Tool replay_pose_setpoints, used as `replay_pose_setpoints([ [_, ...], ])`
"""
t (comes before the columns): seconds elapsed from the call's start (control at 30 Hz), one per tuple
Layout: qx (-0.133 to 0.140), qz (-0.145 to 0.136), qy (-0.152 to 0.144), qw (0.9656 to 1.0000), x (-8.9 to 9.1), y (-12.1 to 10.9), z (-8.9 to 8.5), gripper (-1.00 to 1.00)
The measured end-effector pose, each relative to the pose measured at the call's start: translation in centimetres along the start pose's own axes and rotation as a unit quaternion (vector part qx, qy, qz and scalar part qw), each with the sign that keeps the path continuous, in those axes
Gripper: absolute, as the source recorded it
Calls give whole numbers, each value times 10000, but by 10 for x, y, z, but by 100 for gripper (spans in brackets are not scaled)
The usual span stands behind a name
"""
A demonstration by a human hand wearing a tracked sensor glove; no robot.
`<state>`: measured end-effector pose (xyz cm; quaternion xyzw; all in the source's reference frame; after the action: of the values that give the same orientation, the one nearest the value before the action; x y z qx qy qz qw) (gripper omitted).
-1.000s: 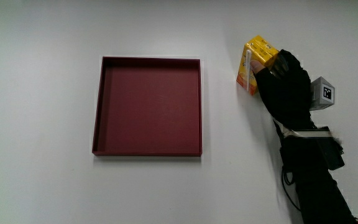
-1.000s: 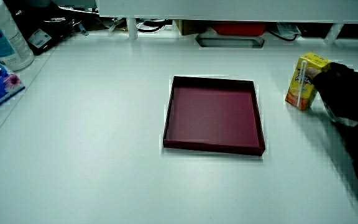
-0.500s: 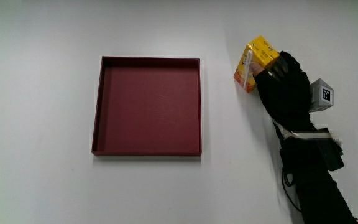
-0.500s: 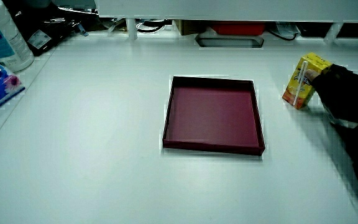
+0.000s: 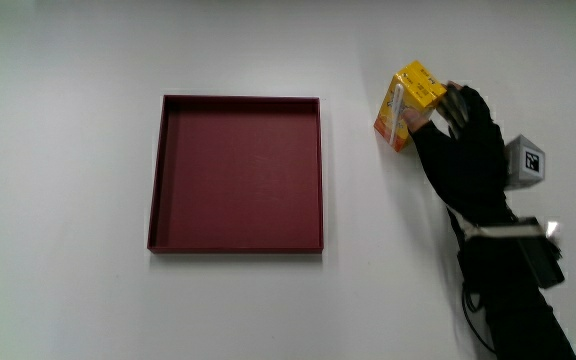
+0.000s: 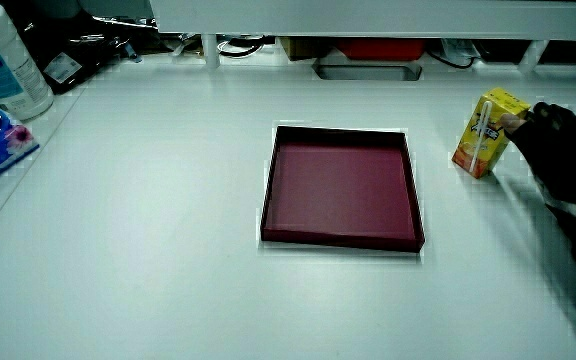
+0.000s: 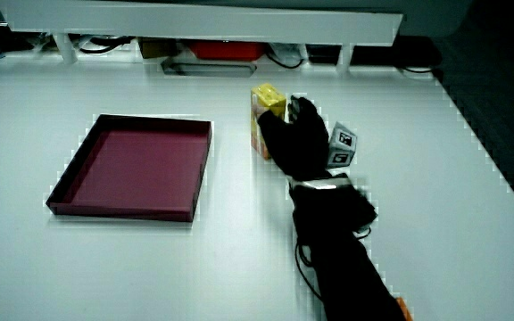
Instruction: Place ice redtea
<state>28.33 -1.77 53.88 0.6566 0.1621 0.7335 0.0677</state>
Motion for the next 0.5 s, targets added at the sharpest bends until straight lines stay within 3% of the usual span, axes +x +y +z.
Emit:
replay_pose_setpoints([
  [0.03,142,146,-58,9998,-7,-9,-2,-85],
  [0.1,143,57,-117,9998,-13,-20,-2,-91],
  [0.17,252,86,-374,9989,-14,-31,2,-97],
  [0.3,129,64,-610,9980,-26,-52,2,-100],
  [0.5,-52,345,-1042,9939,-50,-84,0,-100],
])
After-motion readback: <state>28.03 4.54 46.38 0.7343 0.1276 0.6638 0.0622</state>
